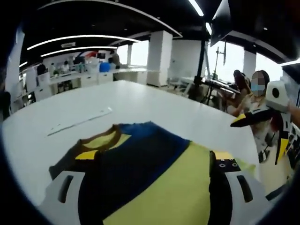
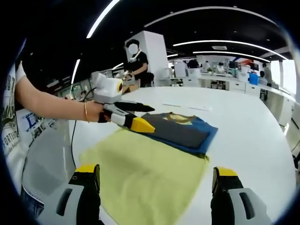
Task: Fold the garment on the visible template until the final outline fits inside the template.
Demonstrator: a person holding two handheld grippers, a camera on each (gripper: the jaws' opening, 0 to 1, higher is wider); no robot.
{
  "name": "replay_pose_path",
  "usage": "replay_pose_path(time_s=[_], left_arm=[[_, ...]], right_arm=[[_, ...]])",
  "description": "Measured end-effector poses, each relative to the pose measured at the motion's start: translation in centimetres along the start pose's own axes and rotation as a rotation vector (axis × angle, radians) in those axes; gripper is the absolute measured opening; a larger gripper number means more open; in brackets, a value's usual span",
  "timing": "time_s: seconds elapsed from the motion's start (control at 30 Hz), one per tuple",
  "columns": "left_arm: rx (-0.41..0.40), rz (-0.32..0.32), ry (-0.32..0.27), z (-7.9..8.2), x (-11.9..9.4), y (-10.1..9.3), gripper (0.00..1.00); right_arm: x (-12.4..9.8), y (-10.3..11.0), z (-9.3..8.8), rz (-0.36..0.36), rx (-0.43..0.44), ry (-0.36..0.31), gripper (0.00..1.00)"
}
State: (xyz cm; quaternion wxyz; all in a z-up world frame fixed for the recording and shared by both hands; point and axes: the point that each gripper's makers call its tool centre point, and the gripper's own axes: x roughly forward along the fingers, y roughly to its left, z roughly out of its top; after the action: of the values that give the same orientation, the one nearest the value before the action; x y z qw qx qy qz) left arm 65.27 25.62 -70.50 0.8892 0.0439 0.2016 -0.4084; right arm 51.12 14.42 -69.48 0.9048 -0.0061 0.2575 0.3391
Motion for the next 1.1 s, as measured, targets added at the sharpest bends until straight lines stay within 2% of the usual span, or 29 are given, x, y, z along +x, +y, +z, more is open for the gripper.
replay_pose_path(time_s=[0.27,0.4,0.5,0.6,0.87,1.0,1.1], left_arm=[[-0.009,0.056,0.003,-0.8,-2.1,2.5,0.95],[0.003,0.075,0.022,-1.8,-3.5,3.7,0.93],[0.000,0.101,0.042,-2.7,-4.4,4.8,0.89],[0.000,0.126,0.038,-3.1,-5.5,5.9,0.84],[-0.026,0.169,0.084,-5.3,-8.1,8.6,0.63],[-0.021,0.185,0.112,-6.4,-8.9,9.4,0.45],[-0.047,0.199,0.150,-7.6,-9.4,10.0,0.30]], right_arm=[[0.4,0.5,0.2,0.016,-0.010,0.002,0.99],[0.6,0.6,0.2,0.019,-0.012,0.003,0.99],[0.7,0.9,0.0,0.027,-0.008,0.007,0.99],[1.0,1.1,-0.1,0.032,-0.011,0.011,0.99],[1.3,1.2,0.0,0.034,-0.014,0.011,0.99],[1.3,1.1,0.0,0.032,-0.015,0.013,0.98],[1.4,1.2,-0.1,0.032,-0.015,0.019,0.98]])
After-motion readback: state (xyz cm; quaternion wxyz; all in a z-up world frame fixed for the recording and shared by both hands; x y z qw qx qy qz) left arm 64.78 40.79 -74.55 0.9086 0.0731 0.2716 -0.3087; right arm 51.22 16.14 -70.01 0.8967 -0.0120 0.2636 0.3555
